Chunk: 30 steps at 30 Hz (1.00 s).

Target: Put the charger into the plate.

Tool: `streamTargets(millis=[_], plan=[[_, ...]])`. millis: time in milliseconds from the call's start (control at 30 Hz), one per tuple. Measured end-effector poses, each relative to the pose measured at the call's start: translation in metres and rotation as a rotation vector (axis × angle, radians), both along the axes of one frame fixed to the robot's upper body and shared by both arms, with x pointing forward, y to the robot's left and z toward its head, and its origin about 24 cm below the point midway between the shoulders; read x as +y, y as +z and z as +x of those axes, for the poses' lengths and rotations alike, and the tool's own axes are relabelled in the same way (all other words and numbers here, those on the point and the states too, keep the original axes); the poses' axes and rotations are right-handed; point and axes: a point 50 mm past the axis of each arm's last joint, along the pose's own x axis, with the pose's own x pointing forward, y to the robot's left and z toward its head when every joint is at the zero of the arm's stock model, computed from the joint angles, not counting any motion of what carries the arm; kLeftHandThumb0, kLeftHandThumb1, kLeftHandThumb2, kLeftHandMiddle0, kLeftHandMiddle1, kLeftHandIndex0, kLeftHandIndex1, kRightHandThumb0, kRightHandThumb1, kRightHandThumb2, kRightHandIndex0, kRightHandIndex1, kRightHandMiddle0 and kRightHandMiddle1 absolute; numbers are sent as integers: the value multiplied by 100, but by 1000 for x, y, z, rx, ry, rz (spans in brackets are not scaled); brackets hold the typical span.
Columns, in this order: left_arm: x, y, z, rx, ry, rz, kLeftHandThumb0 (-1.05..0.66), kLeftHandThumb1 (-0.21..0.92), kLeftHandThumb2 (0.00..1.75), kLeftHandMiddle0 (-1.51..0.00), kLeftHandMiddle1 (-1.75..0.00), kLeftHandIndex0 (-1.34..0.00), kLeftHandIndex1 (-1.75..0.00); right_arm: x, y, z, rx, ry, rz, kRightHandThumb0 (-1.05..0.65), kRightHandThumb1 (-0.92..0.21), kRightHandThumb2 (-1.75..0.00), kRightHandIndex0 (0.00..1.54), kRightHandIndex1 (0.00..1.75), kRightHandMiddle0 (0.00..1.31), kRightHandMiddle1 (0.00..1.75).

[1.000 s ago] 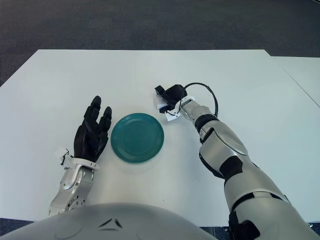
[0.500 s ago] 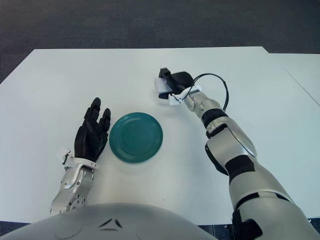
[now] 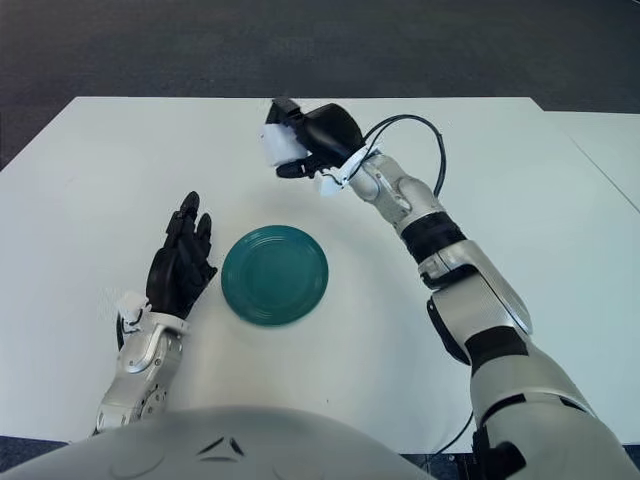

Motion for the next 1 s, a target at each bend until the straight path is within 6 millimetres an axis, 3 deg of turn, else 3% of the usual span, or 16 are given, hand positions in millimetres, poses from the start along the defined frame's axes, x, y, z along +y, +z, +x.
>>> streamTargets(millis=[233, 467, 867, 1000], plan=[[8, -8, 3, 27, 51, 99, -102, 92, 117, -7, 0, 0, -11, 14, -5, -38, -28, 227, -128, -46, -92, -66, 109, 175, 84, 175], [10, -12, 5, 43, 56, 114, -102, 92, 120, -2, 0, 0, -5, 18, -10, -58, -96, 272, -238, -46, -92, -66, 111, 175, 83, 175], [19, -40, 8, 116, 33, 156, -99, 92, 121, 0, 0, 0, -1, 14, -46, -63, -9, 250, -308, -48, -92, -65, 118, 175, 87, 175], [22, -41, 7, 105, 28, 158, -100, 92, 119, 0, 0, 0, 0, 14, -53, -64, 11, 264, -329, -48, -92, -65, 119, 175, 87, 175]])
